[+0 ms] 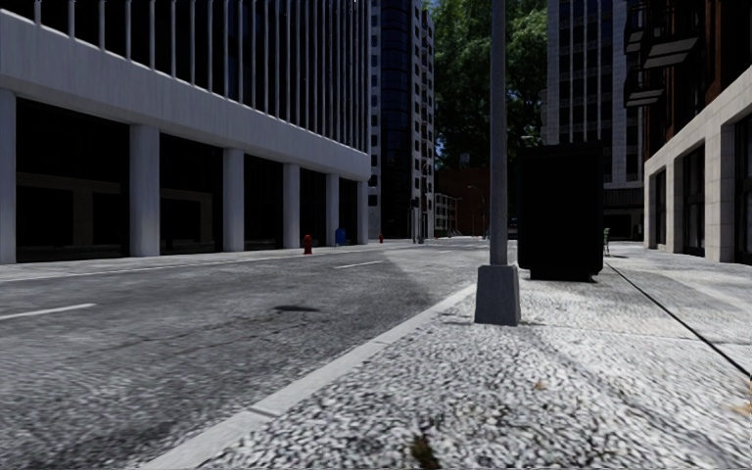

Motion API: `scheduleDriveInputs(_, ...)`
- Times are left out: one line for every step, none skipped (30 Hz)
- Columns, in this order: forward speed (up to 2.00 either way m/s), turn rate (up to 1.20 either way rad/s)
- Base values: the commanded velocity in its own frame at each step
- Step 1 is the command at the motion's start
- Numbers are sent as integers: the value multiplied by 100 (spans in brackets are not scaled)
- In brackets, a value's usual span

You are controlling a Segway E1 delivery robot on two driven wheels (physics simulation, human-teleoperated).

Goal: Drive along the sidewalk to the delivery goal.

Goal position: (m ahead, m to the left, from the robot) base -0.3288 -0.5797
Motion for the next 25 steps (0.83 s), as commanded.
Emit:
scheduleDriveInputs(0,0)
scheduleDriveInputs(0,0)
scheduleDriveInputs(0,0)
scheduleDriveInputs(0,0)
scheduleDriveInputs(0,0)
scheduleDriveInputs(0,0)
scheduleDriveInputs(0,0)
scheduleDriveInputs(0,0)
scheduleDriveInputs(0,0)
scheduleDriveInputs(0,0)
scheduleDriveInputs(0,0)
scheduleDriveInputs(0,0)
scheduleDriveInputs(0,0)
scheduleDriveInputs(0,0)
scheduleDriveInputs(0,0)
scheduleDriveInputs(0,0)
scheduleDriveInputs(0,0)
scheduleDriveInputs(0,0)
scheduleDriveInputs(0,0)
scheduleDriveInputs(0,0)
scheduleDriveInputs(0,0)
scheduleDriveInputs(0,0)
scheduleDriveInputs(0,0)
scheduleDriveInputs(0,0)
scheduleDriveInputs(0,0)
